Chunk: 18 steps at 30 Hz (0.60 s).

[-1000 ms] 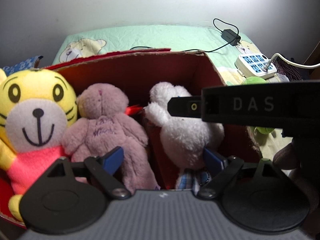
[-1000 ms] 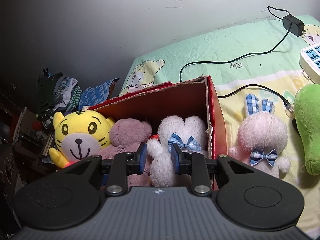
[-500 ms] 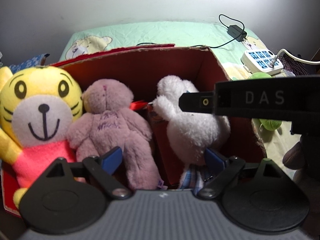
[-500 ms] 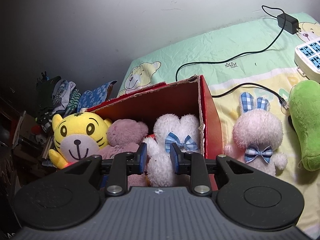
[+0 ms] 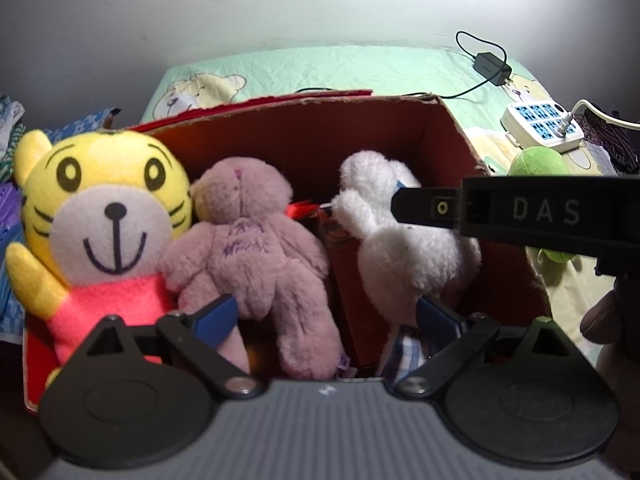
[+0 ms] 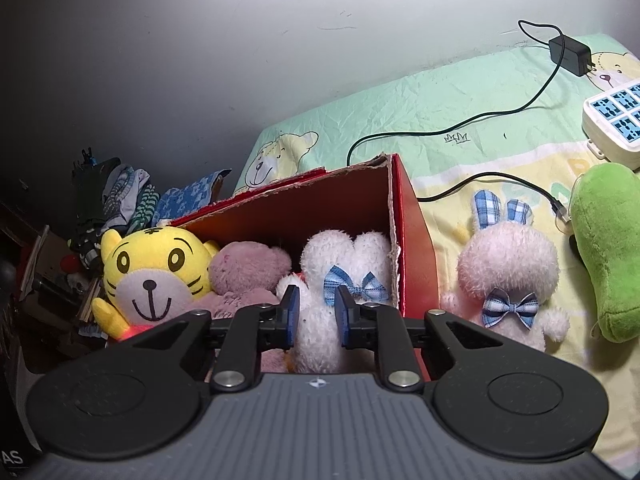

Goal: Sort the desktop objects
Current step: 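Lower the white bunny into the red box beside the pink bear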

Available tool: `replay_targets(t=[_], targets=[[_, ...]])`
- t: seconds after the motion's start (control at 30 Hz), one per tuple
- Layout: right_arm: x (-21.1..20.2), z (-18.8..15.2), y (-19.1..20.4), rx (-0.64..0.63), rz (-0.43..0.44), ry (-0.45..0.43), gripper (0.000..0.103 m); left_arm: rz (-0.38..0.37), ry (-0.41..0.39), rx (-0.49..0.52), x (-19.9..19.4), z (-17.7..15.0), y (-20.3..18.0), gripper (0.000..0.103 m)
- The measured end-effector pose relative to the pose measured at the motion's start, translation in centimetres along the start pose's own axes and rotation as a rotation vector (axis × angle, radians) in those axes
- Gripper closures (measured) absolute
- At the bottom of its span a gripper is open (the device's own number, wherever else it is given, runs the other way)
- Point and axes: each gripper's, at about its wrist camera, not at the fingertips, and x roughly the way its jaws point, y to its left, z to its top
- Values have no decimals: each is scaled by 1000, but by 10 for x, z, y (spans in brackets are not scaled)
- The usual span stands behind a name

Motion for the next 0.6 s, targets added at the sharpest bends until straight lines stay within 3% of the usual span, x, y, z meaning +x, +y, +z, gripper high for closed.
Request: replay_targets(t=[0.6], targets=[[-4, -3, 2, 1, 13, -8, 82, 58, -7, 13, -7, -5, -4, 5]])
